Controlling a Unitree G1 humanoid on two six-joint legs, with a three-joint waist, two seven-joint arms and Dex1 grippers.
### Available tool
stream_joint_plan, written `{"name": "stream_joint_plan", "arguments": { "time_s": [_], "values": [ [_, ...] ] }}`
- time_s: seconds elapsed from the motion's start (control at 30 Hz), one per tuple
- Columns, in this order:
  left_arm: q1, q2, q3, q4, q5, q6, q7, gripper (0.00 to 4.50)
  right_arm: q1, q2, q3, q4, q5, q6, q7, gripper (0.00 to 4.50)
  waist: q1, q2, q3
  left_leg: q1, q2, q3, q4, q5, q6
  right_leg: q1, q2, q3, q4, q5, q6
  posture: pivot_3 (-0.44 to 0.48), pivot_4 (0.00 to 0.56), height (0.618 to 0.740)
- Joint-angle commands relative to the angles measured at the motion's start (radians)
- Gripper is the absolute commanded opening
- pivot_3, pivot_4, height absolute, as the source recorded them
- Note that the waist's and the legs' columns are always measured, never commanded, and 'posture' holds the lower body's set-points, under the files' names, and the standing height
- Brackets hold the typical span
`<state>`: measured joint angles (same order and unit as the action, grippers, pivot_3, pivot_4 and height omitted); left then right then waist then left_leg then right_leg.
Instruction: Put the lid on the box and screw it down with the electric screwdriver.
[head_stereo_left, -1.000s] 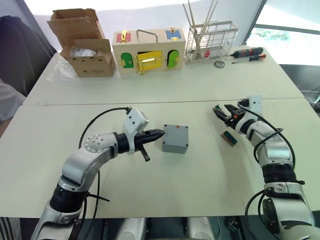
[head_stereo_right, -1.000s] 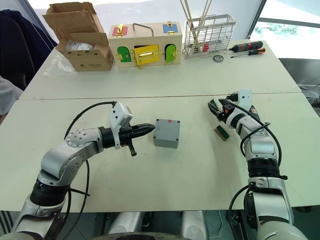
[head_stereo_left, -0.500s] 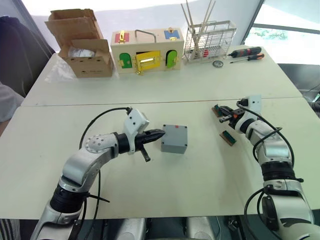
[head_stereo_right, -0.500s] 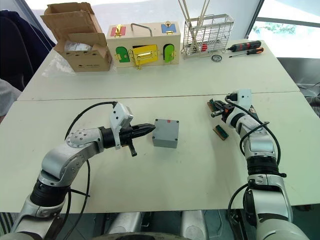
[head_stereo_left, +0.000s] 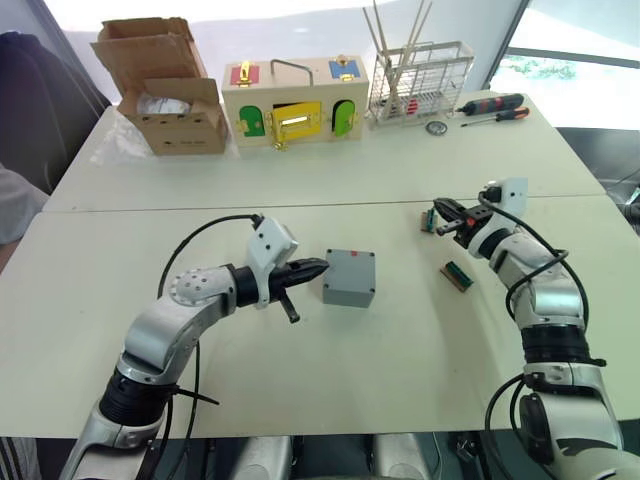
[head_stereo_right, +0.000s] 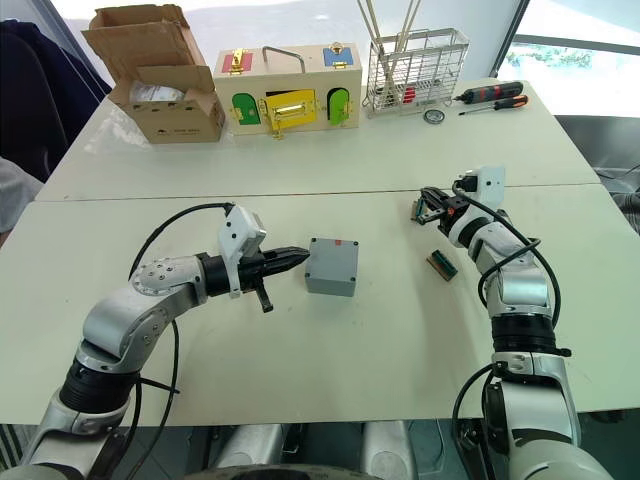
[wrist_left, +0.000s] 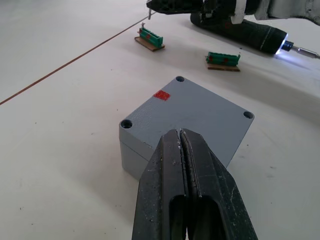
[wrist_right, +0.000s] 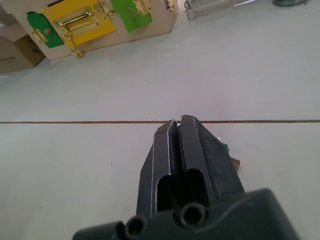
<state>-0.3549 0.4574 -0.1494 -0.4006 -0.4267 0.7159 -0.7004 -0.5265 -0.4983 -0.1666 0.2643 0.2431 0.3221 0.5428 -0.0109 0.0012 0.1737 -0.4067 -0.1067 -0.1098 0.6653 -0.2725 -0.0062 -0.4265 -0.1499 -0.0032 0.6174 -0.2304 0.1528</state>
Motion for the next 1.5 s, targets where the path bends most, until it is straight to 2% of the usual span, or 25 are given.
{"name": "stream_joint_plan", "arguments": {
  "time_s": [0.03,0.2,0.37,0.6,1.5],
  "values": [
    [-0.013,0.003,-0.002,-0.007,-0.003,-0.024,-0.013,0.00,-0.003,-0.024,-0.028,-0.094,0.026,0.009,0.007,0.05,-0.001,0.000,0.000,0.000,0.000,0.000,0.000,0.000,0.000,0.000,0.000,0.000,0.000,0.000,0.000,0.000,0.150,0.740],
    [0.001,0.044,0.026,-0.023,-0.015,-0.014,-0.039,0.00,0.064,-0.055,0.000,-0.326,0.135,0.142,0.114,0.05,0.000,0.000,0.000,0.000,0.000,0.000,0.000,0.000,0.000,0.000,0.000,0.000,0.000,0.000,0.000,0.000,0.150,0.740],
    [0.048,0.129,0.070,-0.066,-0.051,0.016,-0.082,0.00,0.146,-0.074,0.083,-0.524,0.194,0.268,0.164,0.05,-0.001,0.000,0.000,0.000,0.000,-0.001,-0.001,0.000,0.000,0.000,0.000,0.000,0.000,0.000,0.000,0.000,0.150,0.740],
    [0.074,0.177,0.087,-0.088,-0.090,0.042,-0.094,0.00,0.172,-0.079,0.131,-0.560,0.210,0.326,0.196,0.05,0.005,0.000,0.000,0.000,0.000,-0.001,0.000,0.000,0.000,0.000,0.000,0.000,0.000,0.000,0.000,0.000,0.150,0.740],
    [0.053,0.152,0.043,-0.077,-0.083,0.034,-0.077,0.00,0.152,-0.074,0.114,-0.622,0.272,0.383,0.160,0.05,0.002,0.000,0.000,0.000,0.000,-0.001,0.000,0.000,0.000,0.000,0.000,0.000,0.000,0.000,0.000,0.000,0.150,0.740]
  ]
}}
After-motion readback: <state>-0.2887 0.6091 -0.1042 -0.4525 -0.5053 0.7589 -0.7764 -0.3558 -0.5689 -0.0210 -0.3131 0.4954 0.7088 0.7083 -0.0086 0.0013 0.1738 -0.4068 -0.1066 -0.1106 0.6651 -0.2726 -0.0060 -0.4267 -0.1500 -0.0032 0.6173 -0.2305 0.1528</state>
